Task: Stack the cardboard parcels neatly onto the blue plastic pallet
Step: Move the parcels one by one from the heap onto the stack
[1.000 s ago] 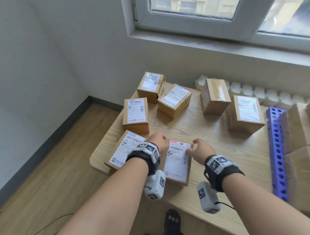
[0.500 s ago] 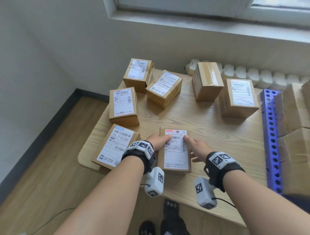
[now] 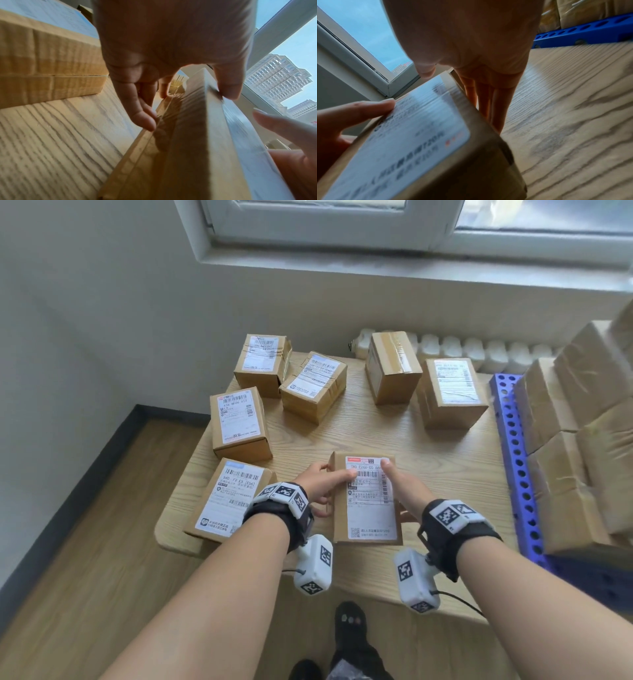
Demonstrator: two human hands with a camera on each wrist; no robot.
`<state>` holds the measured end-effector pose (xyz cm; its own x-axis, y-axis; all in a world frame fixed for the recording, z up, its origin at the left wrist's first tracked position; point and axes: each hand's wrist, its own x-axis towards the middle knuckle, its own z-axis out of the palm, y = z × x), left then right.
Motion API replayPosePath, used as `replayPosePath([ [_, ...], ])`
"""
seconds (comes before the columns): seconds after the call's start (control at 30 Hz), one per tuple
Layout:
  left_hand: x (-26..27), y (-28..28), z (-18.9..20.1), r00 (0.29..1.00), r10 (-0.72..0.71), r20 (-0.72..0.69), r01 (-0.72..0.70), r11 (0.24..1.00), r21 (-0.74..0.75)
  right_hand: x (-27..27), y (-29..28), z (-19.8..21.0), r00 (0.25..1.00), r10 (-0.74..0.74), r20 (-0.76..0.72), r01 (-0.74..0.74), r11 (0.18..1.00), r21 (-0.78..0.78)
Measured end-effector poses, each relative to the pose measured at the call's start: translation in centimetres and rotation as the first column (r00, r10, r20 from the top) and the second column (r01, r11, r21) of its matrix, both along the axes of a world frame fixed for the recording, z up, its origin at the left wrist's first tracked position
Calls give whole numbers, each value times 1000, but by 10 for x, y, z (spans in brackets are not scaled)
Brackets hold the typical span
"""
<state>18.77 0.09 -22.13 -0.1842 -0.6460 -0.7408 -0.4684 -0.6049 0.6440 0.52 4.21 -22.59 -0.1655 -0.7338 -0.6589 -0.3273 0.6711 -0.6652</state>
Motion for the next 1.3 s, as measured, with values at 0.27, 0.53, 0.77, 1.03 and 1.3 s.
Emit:
replayPosePath([
  [0.27, -6, 26, 17, 995, -80, -57, 76, 994, -73, -2, 48, 32, 994, -110, 26, 112, 990, -84],
  [0.53, -30, 63, 32, 972, -211, -108, 194, 970, -149, -17, 109, 55, 966, -259, -12, 253, 953, -167],
  [0.77, -78, 89, 48, 935, -327, -135, 297, 934, -200, -52, 157, 73, 915, -403, -7, 391, 891, -229],
  [1.03, -147, 125, 59, 893, -426, -148, 385, 891, -242, -110, 213, 83, 869, -495, -14, 473, 838, -272],
  [1.3, -245, 187, 82, 848, -509, -147, 448, 837, -315, -207, 283, 95, 824, -567, -17, 530, 779, -335],
])
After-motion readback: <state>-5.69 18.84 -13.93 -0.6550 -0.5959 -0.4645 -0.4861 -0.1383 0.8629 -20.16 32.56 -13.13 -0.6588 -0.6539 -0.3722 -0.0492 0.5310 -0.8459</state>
